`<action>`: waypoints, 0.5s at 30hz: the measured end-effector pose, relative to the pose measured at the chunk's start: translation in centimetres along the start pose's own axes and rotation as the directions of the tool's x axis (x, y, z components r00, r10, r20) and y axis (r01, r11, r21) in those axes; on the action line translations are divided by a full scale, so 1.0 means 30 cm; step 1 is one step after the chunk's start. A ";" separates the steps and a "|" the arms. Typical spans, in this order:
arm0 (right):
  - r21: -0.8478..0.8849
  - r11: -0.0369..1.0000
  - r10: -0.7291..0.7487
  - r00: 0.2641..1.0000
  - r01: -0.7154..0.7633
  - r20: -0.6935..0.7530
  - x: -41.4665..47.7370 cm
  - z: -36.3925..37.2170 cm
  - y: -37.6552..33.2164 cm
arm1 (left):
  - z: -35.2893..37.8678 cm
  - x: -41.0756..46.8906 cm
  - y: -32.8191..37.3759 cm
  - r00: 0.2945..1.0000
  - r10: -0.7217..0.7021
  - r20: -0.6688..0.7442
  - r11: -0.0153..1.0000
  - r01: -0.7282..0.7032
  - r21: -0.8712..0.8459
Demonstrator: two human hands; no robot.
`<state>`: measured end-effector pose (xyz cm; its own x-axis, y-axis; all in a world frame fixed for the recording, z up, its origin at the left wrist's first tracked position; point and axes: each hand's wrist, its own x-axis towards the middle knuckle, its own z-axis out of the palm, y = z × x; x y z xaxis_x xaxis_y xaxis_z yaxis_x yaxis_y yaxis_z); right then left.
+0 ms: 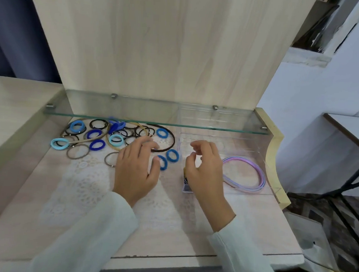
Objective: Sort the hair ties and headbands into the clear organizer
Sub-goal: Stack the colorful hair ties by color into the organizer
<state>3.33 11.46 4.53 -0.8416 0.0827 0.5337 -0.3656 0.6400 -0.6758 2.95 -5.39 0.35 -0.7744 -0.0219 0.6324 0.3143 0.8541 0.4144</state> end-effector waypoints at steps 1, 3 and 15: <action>0.023 0.999 -0.038 0.999 0.038 0.001 -0.008 0.027 -0.022 | -0.007 -0.002 -0.025 1.000 -0.017 -0.014 0.999 0.018 0.043; 0.038 0.993 -0.116 0.992 0.114 0.040 -0.024 0.085 -0.056 | -0.029 -0.003 -0.080 0.998 -0.041 -0.039 0.989 0.046 0.139; -0.365 0.891 -0.127 0.920 0.270 0.370 -0.066 0.355 -0.073 | -0.122 -0.015 -0.342 0.952 -0.298 0.064 0.831 0.226 0.508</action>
<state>1.58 1.75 -0.46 -0.8751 -0.2876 0.3891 -0.4077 0.8714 -0.2729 2.09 -16.05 -1.78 -0.8663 -0.2426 0.4367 -0.1929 0.9688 0.1554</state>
